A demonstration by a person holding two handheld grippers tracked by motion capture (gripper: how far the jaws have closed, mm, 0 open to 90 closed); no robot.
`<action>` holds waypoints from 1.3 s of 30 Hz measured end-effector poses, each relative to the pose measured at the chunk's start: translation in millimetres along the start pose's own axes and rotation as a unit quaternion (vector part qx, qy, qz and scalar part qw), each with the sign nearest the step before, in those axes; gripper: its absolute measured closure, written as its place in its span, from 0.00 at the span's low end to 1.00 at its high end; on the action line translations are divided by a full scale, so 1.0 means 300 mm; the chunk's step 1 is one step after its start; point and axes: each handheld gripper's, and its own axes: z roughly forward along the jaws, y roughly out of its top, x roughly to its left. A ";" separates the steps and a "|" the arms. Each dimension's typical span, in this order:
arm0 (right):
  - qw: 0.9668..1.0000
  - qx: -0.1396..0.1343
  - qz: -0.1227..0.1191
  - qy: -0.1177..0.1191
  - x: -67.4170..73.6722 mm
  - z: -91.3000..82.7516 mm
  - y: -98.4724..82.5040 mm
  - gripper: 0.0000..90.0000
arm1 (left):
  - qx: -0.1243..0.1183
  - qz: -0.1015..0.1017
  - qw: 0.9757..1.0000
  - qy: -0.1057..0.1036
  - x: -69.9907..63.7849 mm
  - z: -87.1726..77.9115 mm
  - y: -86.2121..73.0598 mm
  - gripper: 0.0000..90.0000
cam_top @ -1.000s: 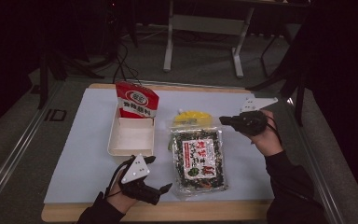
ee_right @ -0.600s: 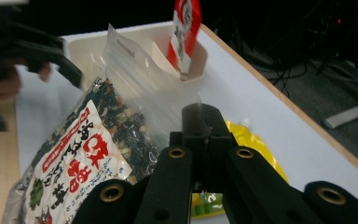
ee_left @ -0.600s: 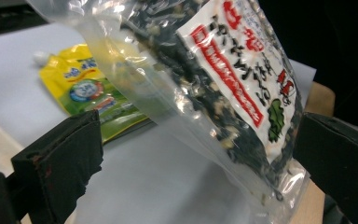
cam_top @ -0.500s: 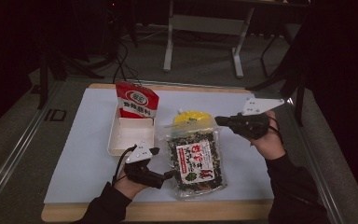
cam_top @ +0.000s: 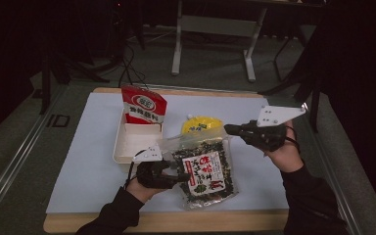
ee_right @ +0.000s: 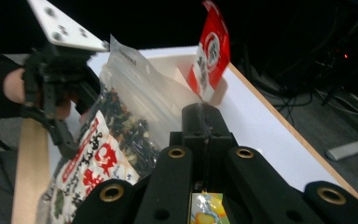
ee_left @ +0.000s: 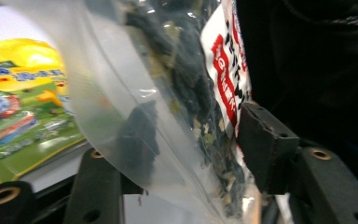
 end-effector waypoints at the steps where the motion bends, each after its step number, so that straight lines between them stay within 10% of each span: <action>1: 1.000 -0.003 -0.001 0.002 0.005 -0.004 0.005 1.00 | -0.005 -0.003 1.000 -0.012 -0.001 -0.005 0.002 0.60; 6: 1.000 -0.005 -0.012 -0.003 0.022 -0.019 0.027 1.00 | -0.012 -0.001 1.000 -0.024 -0.037 -0.022 0.016 0.76; 9: 1.000 -0.018 -0.014 0.002 0.028 -0.046 0.039 1.00 | -0.017 0.034 0.999 0.003 -0.086 -0.043 0.031 0.86; 18: 0.998 -0.057 -0.014 0.005 0.036 -0.086 0.059 0.99 | -0.007 0.068 0.997 0.033 -0.163 -0.086 0.096 0.87; 24: 0.997 -0.077 -0.001 0.002 0.023 -0.099 0.049 0.77 | -0.016 0.071 0.996 0.047 -0.161 -0.113 0.136 0.87; 39: 0.993 -0.062 0.104 -0.003 -0.034 -0.011 -0.153 0.42 | -0.039 0.092 0.990 0.104 -0.136 -0.248 0.243 0.87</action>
